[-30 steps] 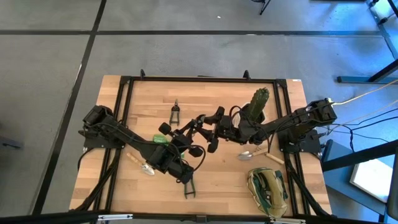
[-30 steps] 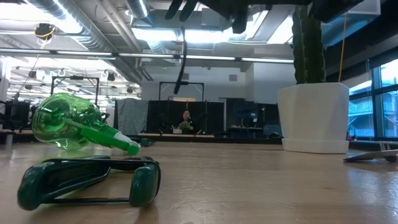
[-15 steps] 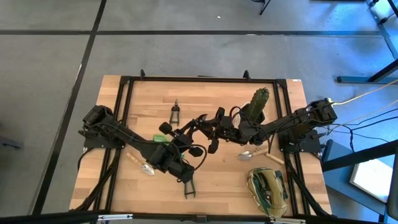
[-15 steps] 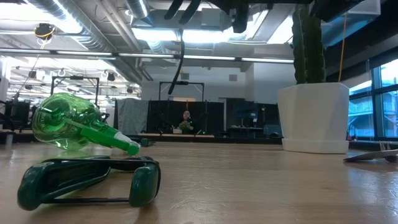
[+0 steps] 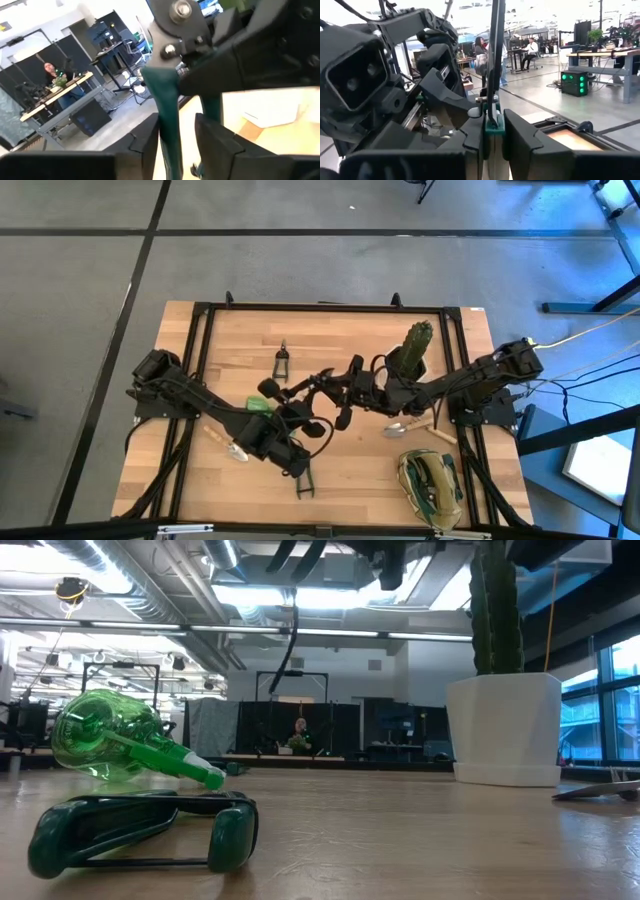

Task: Pick & Place Garden tools in Gardening bag
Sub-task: Put the hand pruner into the white bag

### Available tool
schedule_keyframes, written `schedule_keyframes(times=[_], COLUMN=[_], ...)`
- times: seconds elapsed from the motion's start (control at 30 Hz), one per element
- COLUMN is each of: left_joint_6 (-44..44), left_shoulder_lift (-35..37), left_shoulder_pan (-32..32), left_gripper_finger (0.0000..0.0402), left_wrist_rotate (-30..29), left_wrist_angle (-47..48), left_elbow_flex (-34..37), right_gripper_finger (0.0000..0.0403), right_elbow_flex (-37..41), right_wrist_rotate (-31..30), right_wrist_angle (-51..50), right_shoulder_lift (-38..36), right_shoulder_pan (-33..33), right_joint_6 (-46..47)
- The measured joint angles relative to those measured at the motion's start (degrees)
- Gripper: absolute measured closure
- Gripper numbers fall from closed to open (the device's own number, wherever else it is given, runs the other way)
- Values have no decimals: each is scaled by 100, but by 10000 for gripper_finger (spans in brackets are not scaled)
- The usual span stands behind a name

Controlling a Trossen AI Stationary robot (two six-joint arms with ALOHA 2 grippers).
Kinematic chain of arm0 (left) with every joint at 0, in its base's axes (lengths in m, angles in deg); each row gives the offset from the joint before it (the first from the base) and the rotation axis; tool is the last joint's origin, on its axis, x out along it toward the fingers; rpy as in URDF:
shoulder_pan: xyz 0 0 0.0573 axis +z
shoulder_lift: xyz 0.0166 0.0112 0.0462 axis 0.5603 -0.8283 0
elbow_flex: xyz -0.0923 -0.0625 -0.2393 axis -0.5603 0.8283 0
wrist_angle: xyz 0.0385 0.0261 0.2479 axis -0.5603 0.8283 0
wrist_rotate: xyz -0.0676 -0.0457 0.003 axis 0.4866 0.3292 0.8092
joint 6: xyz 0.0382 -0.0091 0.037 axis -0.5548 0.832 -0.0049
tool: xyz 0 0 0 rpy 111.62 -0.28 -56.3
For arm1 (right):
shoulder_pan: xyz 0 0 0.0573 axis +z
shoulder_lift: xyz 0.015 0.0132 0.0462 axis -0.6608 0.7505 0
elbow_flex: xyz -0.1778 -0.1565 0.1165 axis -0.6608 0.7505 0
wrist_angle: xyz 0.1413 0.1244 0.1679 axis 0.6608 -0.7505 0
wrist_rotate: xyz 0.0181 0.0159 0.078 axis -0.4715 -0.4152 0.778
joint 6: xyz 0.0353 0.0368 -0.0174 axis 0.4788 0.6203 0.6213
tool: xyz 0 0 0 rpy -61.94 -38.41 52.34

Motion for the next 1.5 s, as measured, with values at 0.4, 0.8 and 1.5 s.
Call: schedule_keyframes(times=[0.4,0.8,1.5], left_joint_6=[-144,0,-742], left_shoulder_lift=[19,202,316], left_shoulder_pan=[-181,-351,-266], left_gripper_finger=[265,265,265], left_wrist_rotate=[-19,-253,1298], left_wrist_angle=[35,132,121], left_elbow_flex=[-2,-9,-4], right_gripper_finger=[350,350,350], right_elbow_flex=[-2,-7,-7], right_wrist_rotate=[-672,-1477,-1455], right_wrist_angle=[5,-51,-2740], right_shoulder_lift=[-164,-599,-1550], right_shoulder_pan=[217,834,1604], right_joint_6=[-392,-1379,-389])
